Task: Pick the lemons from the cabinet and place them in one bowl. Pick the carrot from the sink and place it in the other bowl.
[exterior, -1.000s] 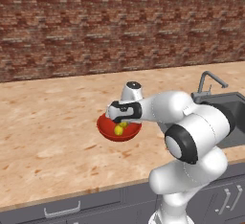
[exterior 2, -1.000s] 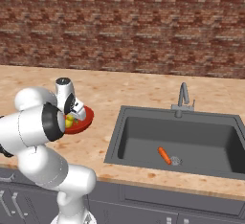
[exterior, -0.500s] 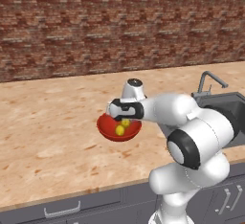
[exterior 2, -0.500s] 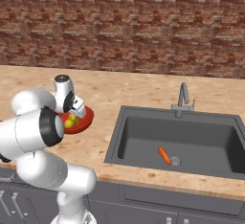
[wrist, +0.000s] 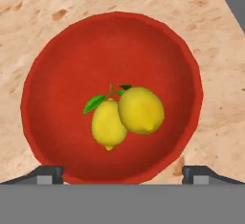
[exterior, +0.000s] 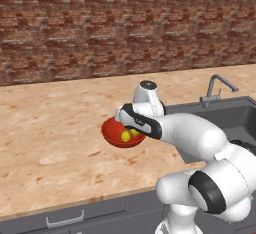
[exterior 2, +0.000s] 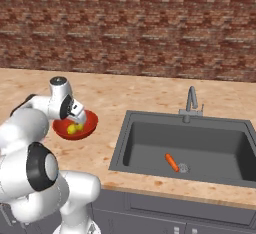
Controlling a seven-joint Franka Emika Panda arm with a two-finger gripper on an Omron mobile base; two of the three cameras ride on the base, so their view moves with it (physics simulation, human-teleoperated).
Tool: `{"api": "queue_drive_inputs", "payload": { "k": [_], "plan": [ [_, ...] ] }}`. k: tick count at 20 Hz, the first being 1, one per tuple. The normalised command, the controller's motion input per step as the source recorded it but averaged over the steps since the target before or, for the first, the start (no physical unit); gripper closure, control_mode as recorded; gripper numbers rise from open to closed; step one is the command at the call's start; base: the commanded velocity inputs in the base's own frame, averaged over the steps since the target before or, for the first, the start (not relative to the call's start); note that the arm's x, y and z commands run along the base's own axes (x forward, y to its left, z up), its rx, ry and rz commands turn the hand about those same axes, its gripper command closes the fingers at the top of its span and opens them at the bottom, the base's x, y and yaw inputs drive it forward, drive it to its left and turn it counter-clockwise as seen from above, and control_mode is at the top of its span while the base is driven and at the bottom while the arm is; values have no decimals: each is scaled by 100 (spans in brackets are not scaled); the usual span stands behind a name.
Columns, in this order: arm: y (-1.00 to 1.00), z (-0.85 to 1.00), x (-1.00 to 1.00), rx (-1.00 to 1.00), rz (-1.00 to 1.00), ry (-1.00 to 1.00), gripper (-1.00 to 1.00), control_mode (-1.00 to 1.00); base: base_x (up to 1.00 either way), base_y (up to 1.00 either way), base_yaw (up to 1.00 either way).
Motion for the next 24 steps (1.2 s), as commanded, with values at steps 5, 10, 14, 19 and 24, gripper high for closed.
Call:
{"api": "queue_drive_inputs", "payload": {
  "k": [5, 10, 14, 19, 24],
  "plan": [
    [-20, 12, -96, -1, 14, -1, -100, -100, 0, 0, 0],
    [-42, 48, -56, -5, 18, 0, -100, -100, 0, 0, 0],
    [0, 51, -58, -18, 22, 7, -100, -100, 0, 0, 0],
    [0, 61, -81, -18, 21, 5, -100, -100, 0, 0, 0],
    [-29, 5, -69, -1, 13, 22, -100, -100, 0, 0, 0]
  ]
}}
